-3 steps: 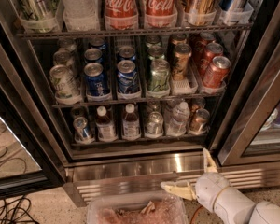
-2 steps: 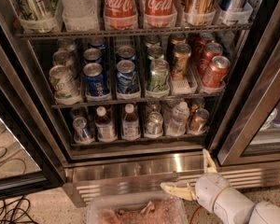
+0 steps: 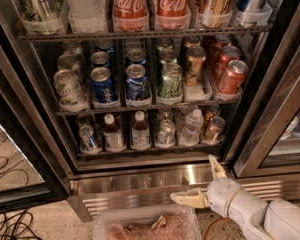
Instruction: Pick 7up can from bottom shelf of fridge
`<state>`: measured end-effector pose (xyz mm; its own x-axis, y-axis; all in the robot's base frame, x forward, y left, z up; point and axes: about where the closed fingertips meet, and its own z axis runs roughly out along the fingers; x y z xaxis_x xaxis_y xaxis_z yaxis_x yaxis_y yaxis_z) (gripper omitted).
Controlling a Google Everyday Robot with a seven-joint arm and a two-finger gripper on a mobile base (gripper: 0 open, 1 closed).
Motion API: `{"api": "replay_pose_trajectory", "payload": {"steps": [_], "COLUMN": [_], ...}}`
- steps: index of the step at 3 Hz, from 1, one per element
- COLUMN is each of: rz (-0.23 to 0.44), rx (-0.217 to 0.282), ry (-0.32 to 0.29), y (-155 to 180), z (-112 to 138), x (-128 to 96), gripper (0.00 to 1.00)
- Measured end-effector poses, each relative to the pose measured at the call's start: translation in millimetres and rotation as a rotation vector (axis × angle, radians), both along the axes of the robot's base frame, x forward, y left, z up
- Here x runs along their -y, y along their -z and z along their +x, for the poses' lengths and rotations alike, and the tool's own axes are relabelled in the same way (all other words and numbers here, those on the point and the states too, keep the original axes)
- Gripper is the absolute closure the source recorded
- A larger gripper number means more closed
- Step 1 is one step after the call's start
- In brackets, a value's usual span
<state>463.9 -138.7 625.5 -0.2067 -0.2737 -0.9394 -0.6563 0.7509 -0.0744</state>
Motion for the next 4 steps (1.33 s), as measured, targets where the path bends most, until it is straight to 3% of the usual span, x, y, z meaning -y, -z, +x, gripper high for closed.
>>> {"api": "replay_pose_trajectory", "payload": {"steps": [2, 3, 4], "rz": [0.037, 0.041, 0.041], "rx": [0.053, 0.079, 0.079], "ry": [-0.089, -0.164, -0.164], "y": [-1.2, -7.8, -7.6], "z": [26.0, 58.7, 58.6], "x": [-21.6, -54.5, -54.7], "gripper": [0.00, 0.00, 0.00]}}
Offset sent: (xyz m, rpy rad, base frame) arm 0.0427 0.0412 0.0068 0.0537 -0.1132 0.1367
